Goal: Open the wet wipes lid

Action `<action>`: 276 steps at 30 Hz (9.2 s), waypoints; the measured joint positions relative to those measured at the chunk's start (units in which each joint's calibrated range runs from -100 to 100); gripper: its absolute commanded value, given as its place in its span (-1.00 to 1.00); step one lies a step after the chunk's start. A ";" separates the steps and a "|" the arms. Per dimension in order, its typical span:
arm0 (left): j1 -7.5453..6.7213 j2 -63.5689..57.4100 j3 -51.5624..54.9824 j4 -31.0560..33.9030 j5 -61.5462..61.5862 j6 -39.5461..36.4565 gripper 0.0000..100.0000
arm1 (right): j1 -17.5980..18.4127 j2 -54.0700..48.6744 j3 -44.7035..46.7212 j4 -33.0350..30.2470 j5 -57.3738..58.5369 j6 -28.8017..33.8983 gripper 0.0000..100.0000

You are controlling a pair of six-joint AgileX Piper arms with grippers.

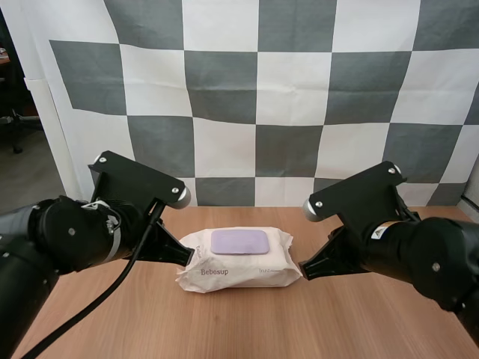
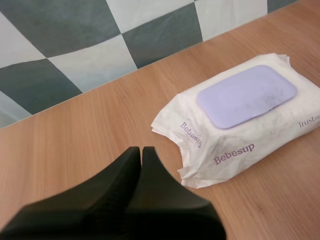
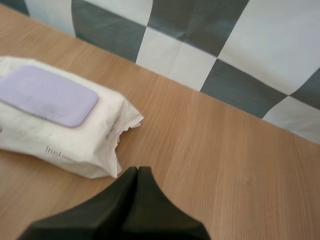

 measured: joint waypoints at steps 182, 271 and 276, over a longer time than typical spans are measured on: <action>0.08 61.01 -0.74 -52.15 -1.68 72.55 -1.00 | 9.72 84.72 -38.66 46.19 -24.58 -60.08 -1.00; -0.71 -33.11 29.36 -12.07 -40.19 7.69 -1.00 | 4.54 -24.40 26.65 4.38 -52.06 5.51 -1.00; -0.71 -33.11 29.36 -3.30 -35.05 -0.10 -1.00 | 3.82 -24.40 26.65 4.23 -42.53 7.36 -1.00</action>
